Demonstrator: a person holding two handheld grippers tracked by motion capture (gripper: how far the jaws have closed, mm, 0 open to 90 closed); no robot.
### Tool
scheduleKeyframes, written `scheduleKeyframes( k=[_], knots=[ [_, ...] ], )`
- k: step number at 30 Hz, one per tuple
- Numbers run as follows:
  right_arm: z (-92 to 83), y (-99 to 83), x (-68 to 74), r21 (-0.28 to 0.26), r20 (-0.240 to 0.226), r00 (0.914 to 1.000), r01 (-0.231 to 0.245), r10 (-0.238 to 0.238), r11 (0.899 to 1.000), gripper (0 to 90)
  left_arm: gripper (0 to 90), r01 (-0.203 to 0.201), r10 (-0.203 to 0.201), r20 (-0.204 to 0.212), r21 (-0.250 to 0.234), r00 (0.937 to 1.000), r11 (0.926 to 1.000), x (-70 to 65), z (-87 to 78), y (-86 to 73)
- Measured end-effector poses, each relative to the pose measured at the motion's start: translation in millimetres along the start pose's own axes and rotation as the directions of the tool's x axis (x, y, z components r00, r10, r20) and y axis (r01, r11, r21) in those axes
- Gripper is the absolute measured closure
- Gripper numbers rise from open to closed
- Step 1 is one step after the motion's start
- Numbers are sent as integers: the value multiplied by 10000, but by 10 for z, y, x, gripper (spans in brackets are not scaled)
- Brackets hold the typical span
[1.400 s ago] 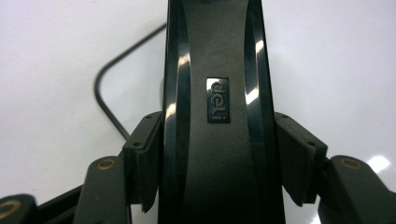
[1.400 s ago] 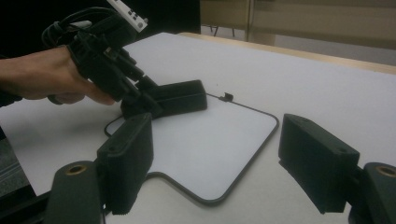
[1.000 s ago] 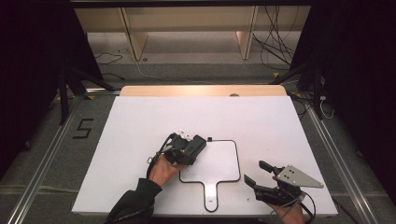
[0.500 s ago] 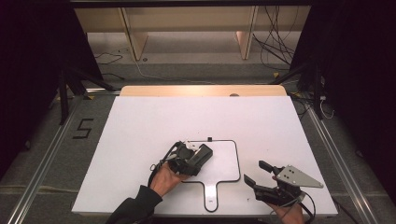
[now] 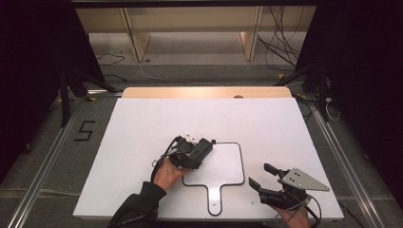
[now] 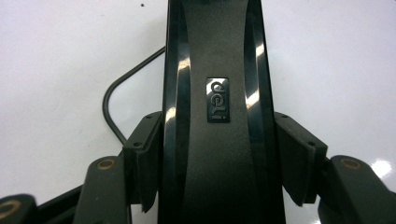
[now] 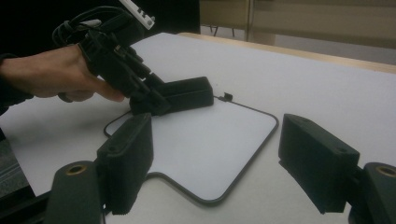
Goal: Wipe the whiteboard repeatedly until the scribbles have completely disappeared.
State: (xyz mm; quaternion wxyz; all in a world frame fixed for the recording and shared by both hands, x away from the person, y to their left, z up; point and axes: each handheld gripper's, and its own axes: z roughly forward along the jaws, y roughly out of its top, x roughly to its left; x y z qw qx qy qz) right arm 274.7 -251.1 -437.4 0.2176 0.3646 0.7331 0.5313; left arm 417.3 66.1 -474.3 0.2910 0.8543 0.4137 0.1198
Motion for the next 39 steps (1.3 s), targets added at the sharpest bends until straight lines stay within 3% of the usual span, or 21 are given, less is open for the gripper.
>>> scheduleKeyframes(
  k=[15,26,35,39],
  knots=[
    [-7,1,-1,-19,22,10000,8,-8,10000,272,401,290,-282,-439,177,9986,9994,104,-69,-67],
    [-10,2,0,-56,25,10000,8,-8,10000,272,401,408,-400,-307,265,9987,9988,152,-158,-183],
    [-6,2,8,3,20,10000,25,-25,10000,272,401,103,-98,-118,451,9999,9989,40,-233,-269],
    [-6,2,8,17,27,10000,23,-23,10000,272,401,-93,84,188,520,9998,9986,-50,-263,-305]
  ],
)
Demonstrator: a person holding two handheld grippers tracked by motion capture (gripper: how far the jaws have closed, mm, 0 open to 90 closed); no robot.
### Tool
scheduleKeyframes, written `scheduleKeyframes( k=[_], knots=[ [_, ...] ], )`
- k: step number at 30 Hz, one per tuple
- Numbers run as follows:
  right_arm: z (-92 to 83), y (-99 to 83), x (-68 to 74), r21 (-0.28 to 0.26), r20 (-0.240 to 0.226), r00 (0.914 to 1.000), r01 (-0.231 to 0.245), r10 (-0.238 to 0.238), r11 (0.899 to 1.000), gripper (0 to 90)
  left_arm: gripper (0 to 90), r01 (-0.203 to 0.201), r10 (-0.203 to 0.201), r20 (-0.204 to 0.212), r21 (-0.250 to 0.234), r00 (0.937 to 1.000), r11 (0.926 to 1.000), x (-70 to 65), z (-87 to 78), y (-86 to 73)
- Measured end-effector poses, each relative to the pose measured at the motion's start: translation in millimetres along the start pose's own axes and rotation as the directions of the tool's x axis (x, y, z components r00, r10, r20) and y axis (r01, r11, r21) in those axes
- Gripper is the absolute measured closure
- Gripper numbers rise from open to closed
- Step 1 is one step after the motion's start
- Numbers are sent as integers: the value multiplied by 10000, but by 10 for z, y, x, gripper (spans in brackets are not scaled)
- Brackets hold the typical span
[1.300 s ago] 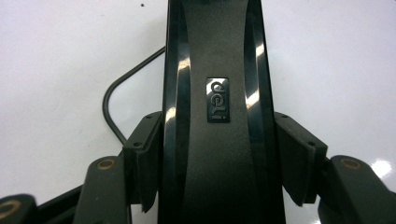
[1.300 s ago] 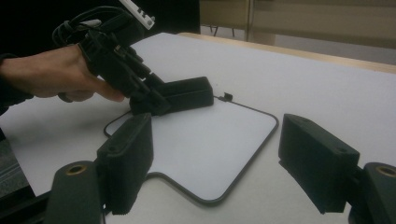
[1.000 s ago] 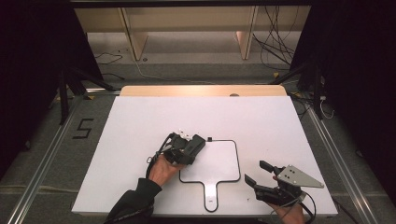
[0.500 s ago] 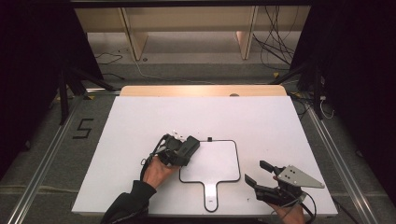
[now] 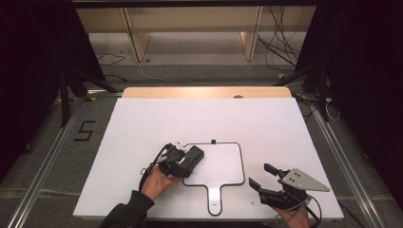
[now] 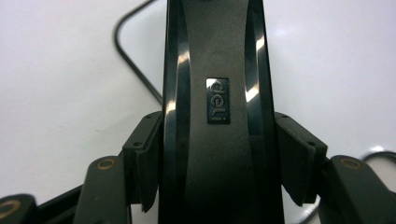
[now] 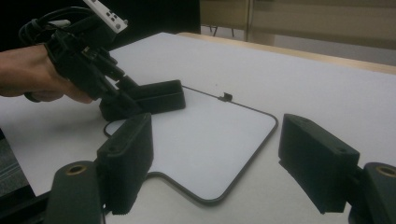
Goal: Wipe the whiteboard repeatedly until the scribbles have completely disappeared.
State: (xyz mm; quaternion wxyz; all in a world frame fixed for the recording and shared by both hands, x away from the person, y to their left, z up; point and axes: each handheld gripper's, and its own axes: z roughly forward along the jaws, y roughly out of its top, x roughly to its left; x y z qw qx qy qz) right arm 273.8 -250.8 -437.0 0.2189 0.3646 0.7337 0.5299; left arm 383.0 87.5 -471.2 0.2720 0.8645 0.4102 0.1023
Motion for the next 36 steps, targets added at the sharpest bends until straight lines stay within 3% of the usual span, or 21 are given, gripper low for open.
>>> scheduleKeyframes(
  k=[5,7,14,23,28,36],
  knots=[
    [4,0,-1,-8,-5,10000,18,-18,10000,272,401,-442,441,182,95,9989,9990,-150,-2,-4],
    [4,0,-2,-7,-5,10000,21,-21,10000,272,401,-471,468,175,129,9987,9988,-148,1,4],
    [10,-5,-2,34,0,10000,-22,22,10000,272,401,-22,22,-120,-15,9999,10000,-5,67,96],
    [11,-8,-12,16,1,10000,-40,40,10000,272,401,526,-527,-551,-30,9971,9986,145,170,268],
    [6,-8,-14,9,15,10000,-49,49,10000,272,401,685,-689,-537,-102,9962,9976,176,186,286],
    [6,-6,-12,-9,25,10000,-64,64,10000,272,402,470,-466,-111,361,9989,9982,115,128,242]
  ],
)
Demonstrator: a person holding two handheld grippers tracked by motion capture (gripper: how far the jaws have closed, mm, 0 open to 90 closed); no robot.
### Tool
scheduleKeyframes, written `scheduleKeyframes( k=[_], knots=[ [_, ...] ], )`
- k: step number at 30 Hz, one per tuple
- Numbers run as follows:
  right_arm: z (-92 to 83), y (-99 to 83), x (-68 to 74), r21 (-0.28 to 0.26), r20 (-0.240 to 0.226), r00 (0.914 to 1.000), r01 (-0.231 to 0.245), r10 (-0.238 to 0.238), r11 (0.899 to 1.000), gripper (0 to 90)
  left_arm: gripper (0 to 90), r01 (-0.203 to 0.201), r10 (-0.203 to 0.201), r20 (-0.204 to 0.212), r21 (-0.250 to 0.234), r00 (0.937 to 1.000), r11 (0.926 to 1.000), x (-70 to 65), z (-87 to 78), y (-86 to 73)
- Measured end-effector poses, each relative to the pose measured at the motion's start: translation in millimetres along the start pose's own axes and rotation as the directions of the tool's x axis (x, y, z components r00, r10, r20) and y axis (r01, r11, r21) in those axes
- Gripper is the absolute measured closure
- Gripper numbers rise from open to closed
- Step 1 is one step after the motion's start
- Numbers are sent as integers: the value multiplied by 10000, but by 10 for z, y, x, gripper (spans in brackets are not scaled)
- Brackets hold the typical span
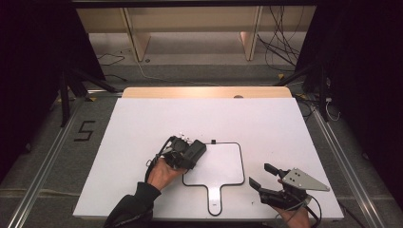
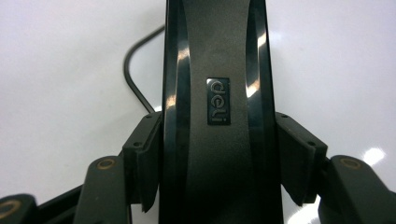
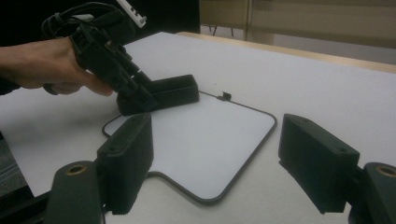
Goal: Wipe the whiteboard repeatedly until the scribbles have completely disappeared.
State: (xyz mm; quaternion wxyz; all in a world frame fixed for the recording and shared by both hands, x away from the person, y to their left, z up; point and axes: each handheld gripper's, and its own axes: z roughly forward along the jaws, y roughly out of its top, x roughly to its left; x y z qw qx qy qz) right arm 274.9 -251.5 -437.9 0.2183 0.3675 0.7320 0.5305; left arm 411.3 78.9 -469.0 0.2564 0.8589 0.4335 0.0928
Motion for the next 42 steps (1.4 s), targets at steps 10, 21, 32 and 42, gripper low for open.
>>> scheduleKeyframes(
  k=[10,21,32,42],
  knots=[
    [-4,2,4,18,4,10000,46,-46,10000,272,401,-485,483,98,288,9988,9984,-125,-85,-121],
    [-2,-1,2,27,1,10000,45,-45,10000,272,401,81,-78,-494,54,9987,10000,47,-23,-26],
    [-5,1,3,7,1,10000,49,-49,10000,272,401,-95,99,-260,161,9996,9998,-3,-44,-57],
    [3,3,10,-19,-20,10000,57,-57,10000,272,401,-776,770,219,291,9968,9966,-267,-117,-190]
  ],
)
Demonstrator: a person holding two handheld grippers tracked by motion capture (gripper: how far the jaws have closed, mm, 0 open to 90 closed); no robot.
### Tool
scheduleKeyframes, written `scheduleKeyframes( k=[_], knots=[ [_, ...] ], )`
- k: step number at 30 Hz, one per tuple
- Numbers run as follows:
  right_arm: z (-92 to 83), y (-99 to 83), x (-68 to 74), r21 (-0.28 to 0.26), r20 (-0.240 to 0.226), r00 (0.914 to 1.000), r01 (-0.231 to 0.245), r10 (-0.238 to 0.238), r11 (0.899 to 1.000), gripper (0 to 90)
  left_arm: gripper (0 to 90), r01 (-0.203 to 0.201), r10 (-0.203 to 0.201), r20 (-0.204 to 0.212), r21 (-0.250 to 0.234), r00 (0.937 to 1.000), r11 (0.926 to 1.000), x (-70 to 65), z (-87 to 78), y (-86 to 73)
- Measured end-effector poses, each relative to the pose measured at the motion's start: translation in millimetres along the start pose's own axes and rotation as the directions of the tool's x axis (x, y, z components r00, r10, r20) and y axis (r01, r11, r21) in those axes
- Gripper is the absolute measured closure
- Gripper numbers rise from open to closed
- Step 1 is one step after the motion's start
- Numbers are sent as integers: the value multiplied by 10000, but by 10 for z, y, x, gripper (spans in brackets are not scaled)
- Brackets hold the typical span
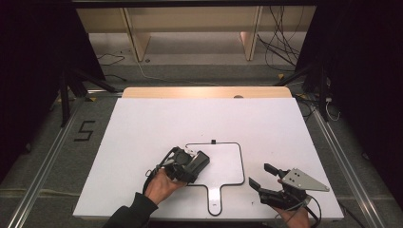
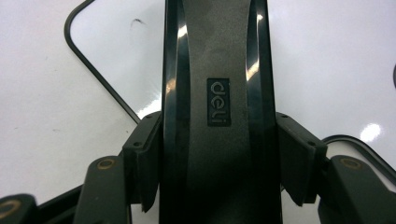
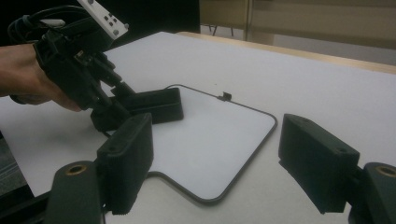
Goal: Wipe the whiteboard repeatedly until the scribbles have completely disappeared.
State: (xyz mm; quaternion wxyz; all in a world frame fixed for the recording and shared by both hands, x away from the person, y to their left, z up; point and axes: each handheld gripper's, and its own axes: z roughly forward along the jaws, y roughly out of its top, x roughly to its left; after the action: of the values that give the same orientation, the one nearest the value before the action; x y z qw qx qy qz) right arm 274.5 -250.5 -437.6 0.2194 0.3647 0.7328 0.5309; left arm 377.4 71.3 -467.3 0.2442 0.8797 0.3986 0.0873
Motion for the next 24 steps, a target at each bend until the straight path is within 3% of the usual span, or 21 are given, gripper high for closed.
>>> scheduleKeyframes(
  k=[4,11,15,19,24],
  knots=[
    [0,-2,-3,42,11,10000,-1,1,10000,272,401,40,-41,-178,-80,9998,10000,40,20,28],
    [0,-3,-9,42,-1,10000,-11,11,10000,272,401,614,-627,-523,-255,9967,9978,271,94,152],
    [3,-6,-11,52,5,10000,9,-9,10000,272,401,785,-799,-613,-242,9949,9966,336,137,235],
    [0,-6,-13,59,18,10000,-22,22,10000,272,401,876,-890,-592,-260,9943,9958,357,151,261],
    [-3,-6,-14,41,21,10000,-40,40,10000,273,402,643,-649,-409,-158,9971,9978,307,122,215]
  ],
)
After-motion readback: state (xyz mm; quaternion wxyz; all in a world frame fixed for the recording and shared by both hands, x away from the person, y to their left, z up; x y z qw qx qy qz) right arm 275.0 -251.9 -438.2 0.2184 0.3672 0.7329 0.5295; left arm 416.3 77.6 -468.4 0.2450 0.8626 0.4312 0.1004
